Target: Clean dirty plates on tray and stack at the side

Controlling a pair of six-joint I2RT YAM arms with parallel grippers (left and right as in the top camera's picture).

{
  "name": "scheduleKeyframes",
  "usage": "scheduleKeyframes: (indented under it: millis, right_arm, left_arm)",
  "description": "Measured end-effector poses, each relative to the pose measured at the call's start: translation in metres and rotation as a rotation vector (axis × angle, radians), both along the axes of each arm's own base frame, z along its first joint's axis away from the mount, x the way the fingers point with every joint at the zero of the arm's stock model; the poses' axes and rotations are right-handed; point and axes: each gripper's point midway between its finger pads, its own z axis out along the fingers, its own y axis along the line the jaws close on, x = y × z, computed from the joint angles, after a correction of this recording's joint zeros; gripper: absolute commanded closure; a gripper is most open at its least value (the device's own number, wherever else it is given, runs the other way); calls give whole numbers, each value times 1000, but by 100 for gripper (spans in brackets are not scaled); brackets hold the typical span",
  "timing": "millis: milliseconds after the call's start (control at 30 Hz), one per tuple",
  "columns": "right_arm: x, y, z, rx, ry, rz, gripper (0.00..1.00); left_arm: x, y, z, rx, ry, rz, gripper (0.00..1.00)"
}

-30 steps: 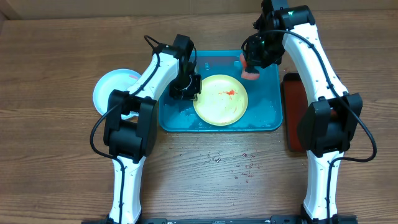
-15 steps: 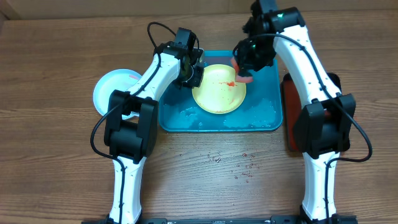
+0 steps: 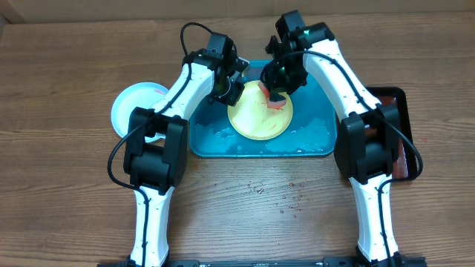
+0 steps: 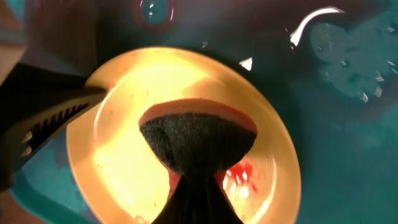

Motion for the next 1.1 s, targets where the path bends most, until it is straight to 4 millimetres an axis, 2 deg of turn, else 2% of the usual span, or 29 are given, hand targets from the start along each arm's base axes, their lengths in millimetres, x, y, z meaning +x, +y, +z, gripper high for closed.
scheduleKeyframes:
  millis: [67, 100, 167, 233, 267, 467, 533, 733, 900, 1033, 1100]
  right_arm:
    - [0, 1, -10, 8, 0, 2, 96]
    - [0, 2, -16, 12, -1, 1, 96]
    - [-2, 2, -36, 15, 8, -1, 96]
    - [1, 4, -46, 29, -9, 0, 96]
    - [-1, 6, -53, 44, -10, 3, 96]
    - [0, 6, -55, 70, -35, -1, 96]
    - [0, 7, -55, 72, -36, -1, 96]
    - [0, 7, -54, 75, -38, -8, 96]
    - [1, 7, -54, 77, -35, -17, 96]
    - [0, 7, -54, 78, -32, -23, 96]
    - [0, 7, -54, 78, -31, -23, 96]
  left_arm:
    - [1, 1, 0, -4, 5, 22, 94]
    - [1, 2, 0, -6, 8, 33, 77]
    - [1, 3, 0, -6, 13, 56, 61]
    - [0, 5, -2, -1, 22, 78, 42]
    - [-1, 6, -2, -4, 34, 112, 41]
    - [-13, 16, -2, -35, 147, 306, 39]
    - [-23, 22, -1, -72, 225, 373, 48]
    - [-58, 30, 3, -159, 464, 485, 47]
    - [-75, 35, 3, -104, 524, 518, 50]
    - [-84, 44, 24, 24, 457, 582, 47]
    - [-86, 46, 52, 71, 373, 625, 47]
